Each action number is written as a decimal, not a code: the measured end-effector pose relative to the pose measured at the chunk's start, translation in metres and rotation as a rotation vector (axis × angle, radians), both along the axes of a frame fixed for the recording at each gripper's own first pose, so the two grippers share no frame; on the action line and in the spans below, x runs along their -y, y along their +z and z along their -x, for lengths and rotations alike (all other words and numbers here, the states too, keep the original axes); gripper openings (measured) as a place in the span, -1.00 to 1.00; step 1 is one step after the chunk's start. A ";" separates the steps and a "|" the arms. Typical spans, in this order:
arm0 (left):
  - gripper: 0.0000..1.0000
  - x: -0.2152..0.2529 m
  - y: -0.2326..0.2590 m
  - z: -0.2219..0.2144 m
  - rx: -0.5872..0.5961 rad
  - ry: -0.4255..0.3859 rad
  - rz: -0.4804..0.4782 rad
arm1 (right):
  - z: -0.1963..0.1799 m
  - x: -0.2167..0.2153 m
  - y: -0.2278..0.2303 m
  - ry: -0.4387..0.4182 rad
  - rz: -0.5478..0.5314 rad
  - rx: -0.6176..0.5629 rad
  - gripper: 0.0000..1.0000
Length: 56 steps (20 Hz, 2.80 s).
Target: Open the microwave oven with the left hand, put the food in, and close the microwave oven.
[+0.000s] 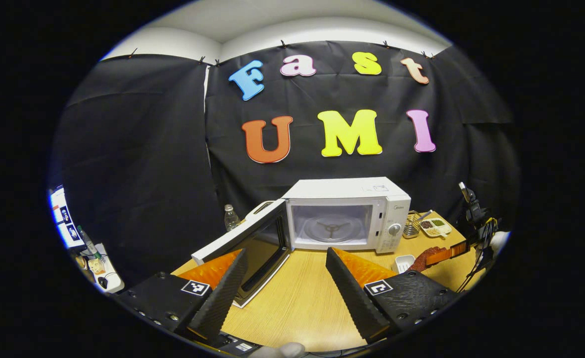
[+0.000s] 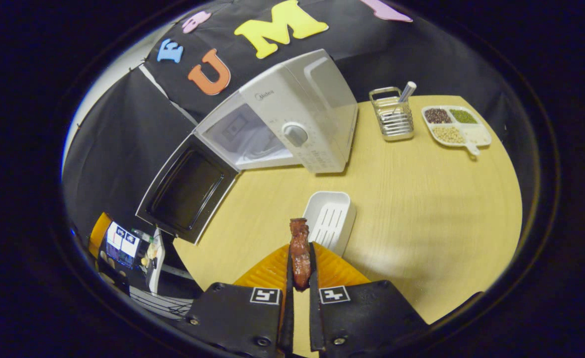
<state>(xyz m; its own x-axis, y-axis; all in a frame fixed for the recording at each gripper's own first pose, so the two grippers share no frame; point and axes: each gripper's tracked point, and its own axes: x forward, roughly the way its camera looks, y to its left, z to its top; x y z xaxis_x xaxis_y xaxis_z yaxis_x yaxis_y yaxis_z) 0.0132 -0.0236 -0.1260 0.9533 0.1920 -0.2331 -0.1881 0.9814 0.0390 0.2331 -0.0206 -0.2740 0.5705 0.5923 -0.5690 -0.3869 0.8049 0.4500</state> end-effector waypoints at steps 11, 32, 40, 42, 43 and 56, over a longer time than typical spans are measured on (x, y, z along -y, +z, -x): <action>0.93 -0.077 -0.006 0.009 -0.009 -0.141 -0.008 | -0.001 -0.113 0.084 -0.304 -0.224 0.141 -0.70; 0.93 -0.181 -0.014 0.004 0.060 -0.064 -0.001 | -0.231 -0.300 0.033 -0.687 -0.453 0.272 -0.69; 0.94 -0.195 -0.026 -0.009 0.044 -0.051 0.002 | -0.279 -0.303 0.005 -0.768 -0.391 0.335 -0.69; 0.94 -0.196 -0.028 -0.010 0.041 -0.052 0.005 | -0.278 -0.303 0.002 -0.765 -0.308 0.366 -0.64; 0.94 -0.195 -0.026 -0.011 0.046 -0.053 0.007 | -0.279 -0.299 0.001 -0.765 -0.261 0.381 -0.55; 0.94 -0.180 -0.023 -0.024 0.063 -0.065 0.014 | -0.276 -0.253 0.014 -0.666 0.327 0.591 0.86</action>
